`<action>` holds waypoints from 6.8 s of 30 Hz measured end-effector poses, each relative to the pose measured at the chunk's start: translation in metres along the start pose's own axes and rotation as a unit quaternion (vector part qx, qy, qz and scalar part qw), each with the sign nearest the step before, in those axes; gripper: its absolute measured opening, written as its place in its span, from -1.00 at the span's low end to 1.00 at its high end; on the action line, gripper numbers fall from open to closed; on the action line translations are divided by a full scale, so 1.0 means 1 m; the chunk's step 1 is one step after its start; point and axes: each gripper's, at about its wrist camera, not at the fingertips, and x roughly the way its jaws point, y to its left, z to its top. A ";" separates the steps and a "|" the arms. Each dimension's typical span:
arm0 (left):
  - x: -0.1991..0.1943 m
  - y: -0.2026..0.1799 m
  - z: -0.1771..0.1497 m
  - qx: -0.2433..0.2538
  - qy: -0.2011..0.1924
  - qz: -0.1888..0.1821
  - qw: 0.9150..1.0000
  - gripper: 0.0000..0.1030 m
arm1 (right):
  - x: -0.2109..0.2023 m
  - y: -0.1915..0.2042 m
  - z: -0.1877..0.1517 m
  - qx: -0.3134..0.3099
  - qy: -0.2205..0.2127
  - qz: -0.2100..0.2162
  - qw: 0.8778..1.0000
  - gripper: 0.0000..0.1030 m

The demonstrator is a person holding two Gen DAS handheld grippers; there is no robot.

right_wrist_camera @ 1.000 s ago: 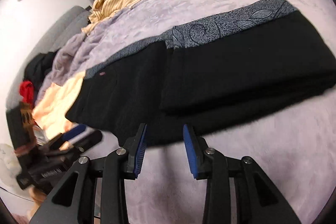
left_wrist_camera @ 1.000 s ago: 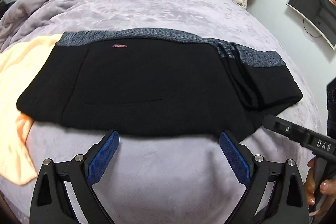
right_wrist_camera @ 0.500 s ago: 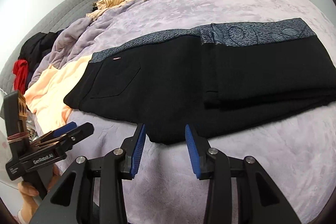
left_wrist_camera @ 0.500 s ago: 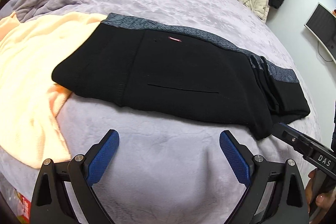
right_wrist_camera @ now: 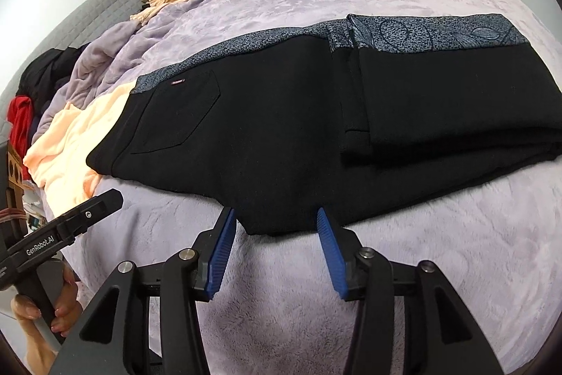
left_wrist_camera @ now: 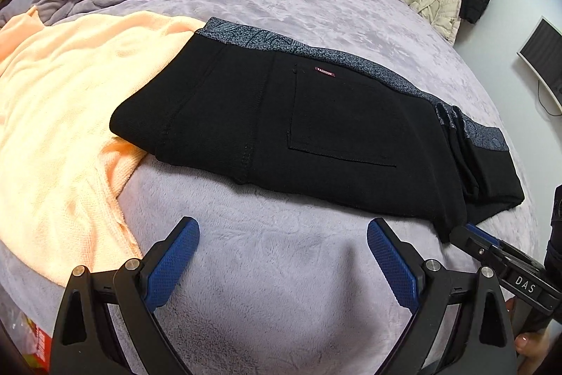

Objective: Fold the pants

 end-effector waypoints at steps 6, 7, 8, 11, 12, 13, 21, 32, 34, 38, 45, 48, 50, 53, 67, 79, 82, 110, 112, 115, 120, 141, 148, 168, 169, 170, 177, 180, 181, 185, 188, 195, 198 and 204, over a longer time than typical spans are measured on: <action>-0.003 0.016 0.002 -0.029 -0.010 -0.039 0.999 0.88 | 0.001 0.002 0.001 -0.003 0.001 -0.001 1.000 0.14; -0.004 0.022 0.003 -0.044 -0.011 -0.052 0.998 0.88 | 0.002 0.003 0.001 -0.003 0.000 -0.001 1.000 0.15; -0.004 0.029 0.003 -0.061 -0.011 -0.064 0.996 0.88 | 0.002 0.003 0.001 -0.003 -0.001 -0.002 1.000 0.15; -0.005 0.045 0.004 -0.092 -0.011 -0.086 0.992 0.88 | 0.003 0.002 0.001 -0.003 -0.001 -0.001 1.000 0.16; -0.005 0.048 0.005 -0.098 -0.014 -0.094 0.991 0.88 | 0.004 0.002 0.001 -0.002 -0.001 0.000 1.000 0.16; -0.006 0.050 0.005 -0.103 -0.017 -0.104 0.989 0.88 | 0.004 0.003 0.000 -0.001 -0.001 0.000 1.000 0.17; 0.013 0.055 0.021 -0.148 -0.030 -0.185 0.971 0.88 | 0.006 0.006 0.000 -0.005 -0.001 -0.001 1.000 0.24; 0.040 0.054 0.047 -0.176 -0.020 -0.152 0.972 0.88 | 0.008 0.005 0.001 0.002 -0.002 0.008 1.000 0.24; 0.037 0.048 0.052 -0.171 -0.020 -0.134 0.976 0.88 | 0.008 0.004 0.001 0.002 -0.002 0.009 1.000 0.24; 0.023 0.022 0.052 -0.099 -0.050 -0.063 0.992 0.84 | 0.001 0.006 0.005 0.004 0.002 0.011 1.000 0.25; 0.034 -0.009 0.046 0.006 -0.052 0.090 0.995 0.07 | -0.044 0.030 0.056 -0.048 -0.028 0.036 0.998 0.25; 0.033 -0.027 0.034 0.078 -0.082 0.147 0.983 0.05 | -0.052 0.059 0.092 -0.092 -0.020 0.055 0.994 0.25; 0.035 -0.038 0.026 0.120 -0.102 0.184 0.970 0.05 | -0.047 0.090 0.117 -0.132 0.006 0.068 0.989 0.25; 0.040 -0.051 0.019 0.157 -0.119 0.222 0.955 0.04 | -0.025 0.147 0.144 -0.199 0.062 0.100 0.973 0.25; 0.038 -0.052 0.021 0.177 -0.131 0.230 0.948 0.04 | 0.137 0.269 0.142 -0.337 0.291 0.048 0.894 -0.69; -0.042 -0.119 0.047 0.222 -0.213 0.146 0.940 0.04 | 0.000 0.157 0.193 -0.222 0.149 0.184 0.946 -0.72; -0.063 -0.158 0.049 0.245 -0.233 0.115 0.934 0.04 | -0.044 0.111 0.198 -0.184 0.100 0.216 0.954 -0.72; 0.002 -0.319 0.005 0.368 -0.088 -0.067 0.923 0.66 | -0.047 -0.281 0.068 0.170 -0.036 0.204 0.963 -0.66; -0.004 -0.301 0.016 0.335 -0.098 -0.048 0.936 0.66 | -0.050 -0.273 0.067 0.158 -0.038 0.188 0.969 -0.65; 0.003 -0.267 0.032 0.280 -0.093 -0.022 0.955 0.66 | -0.057 -0.267 0.065 0.151 -0.044 0.166 0.973 -0.58; 0.054 -0.229 0.035 0.232 -0.001 0.012 0.973 0.66 | -0.067 -0.241 0.068 0.108 -0.053 0.093 0.988 -0.51; 0.046 -0.214 0.016 0.228 -0.027 0.006 0.973 0.92 | -0.073 -0.198 0.049 0.108 -0.103 0.047 0.988 -0.01; 0.047 -0.214 0.017 0.213 -0.021 0.013 0.977 0.96 | -0.085 -0.201 0.037 0.110 -0.105 0.052 0.987 -0.01; 0.085 -0.187 0.077 0.134 0.025 0.002 0.991 1.00 | -0.082 -0.197 0.035 0.086 -0.092 0.024 0.992 -0.01; 0.083 -0.189 0.076 0.142 0.022 0.008 0.990 1.00 | -0.082 -0.197 0.035 0.088 -0.092 0.025 0.991 -0.01; 0.082 -0.190 0.074 0.147 0.018 0.013 0.989 1.00 | -0.082 -0.198 0.035 0.091 -0.093 0.026 0.991 -0.01; 0.080 -0.193 0.072 0.155 0.007 0.026 0.988 1.00 | -0.083 -0.194 0.034 0.091 -0.092 0.019 0.991 0.00; 0.080 -0.192 0.071 0.151 0.008 0.024 0.988 1.00 | -0.083 -0.194 0.033 0.094 -0.094 0.021 0.991 0.00; 0.080 -0.192 0.071 0.151 0.008 0.024 0.988 1.00 | -0.083 -0.194 0.033 0.095 -0.095 0.021 0.991 0.01; 0.080 -0.193 0.070 0.152 0.006 0.026 0.988 1.00 | -0.082 -0.195 0.033 0.095 -0.095 0.021 0.991 0.01; 0.080 -0.194 0.069 0.154 0.004 0.028 0.988 1.00 | -0.082 -0.196 0.033 0.094 -0.095 0.022 0.991 0.01; 0.080 -0.193 0.069 0.154 0.003 0.029 0.988 1.00 | -0.083 -0.197 0.033 0.094 -0.095 0.027 0.991 0.04; 0.080 -0.194 0.068 0.155 0.001 0.030 0.987 1.00 | -0.084 -0.198 0.035 0.093 -0.092 0.031 0.991 0.05; 0.080 -0.194 0.067 0.155 0.000 0.030 0.987 1.00 | -0.097 -0.211 0.046 0.114 -0.088 0.066 0.987 0.19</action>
